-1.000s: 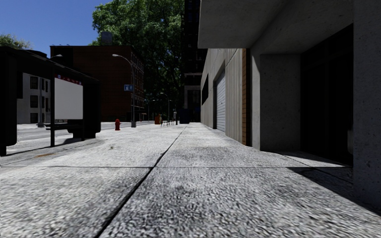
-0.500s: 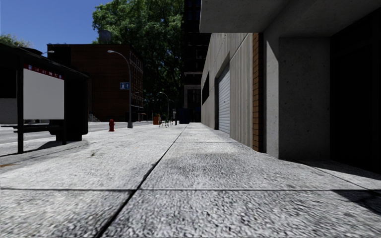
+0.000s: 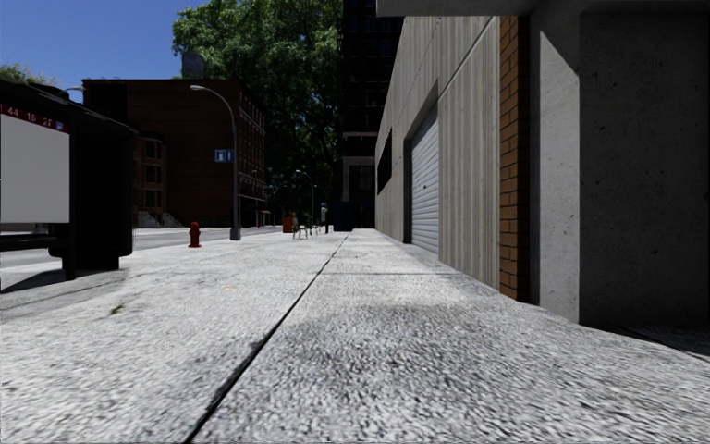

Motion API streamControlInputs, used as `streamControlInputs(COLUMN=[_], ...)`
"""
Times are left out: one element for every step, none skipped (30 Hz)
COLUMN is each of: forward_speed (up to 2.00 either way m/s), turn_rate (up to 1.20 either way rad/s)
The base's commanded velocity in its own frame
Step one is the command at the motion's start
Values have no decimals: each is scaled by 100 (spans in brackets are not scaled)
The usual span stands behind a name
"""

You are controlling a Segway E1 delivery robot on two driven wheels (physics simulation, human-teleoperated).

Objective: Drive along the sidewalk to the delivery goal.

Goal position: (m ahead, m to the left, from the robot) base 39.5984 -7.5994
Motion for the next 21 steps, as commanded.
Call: streamControlInputs(forward_speed=[200,200,200,200,200,200,200,200,200,200,200,200,200,200,200,200,200,200,200,200,200], turn_rate=[0,0,0,0,0,0,0,0,0,0,0,0,0,0,0,0,0,0,0,0,0])
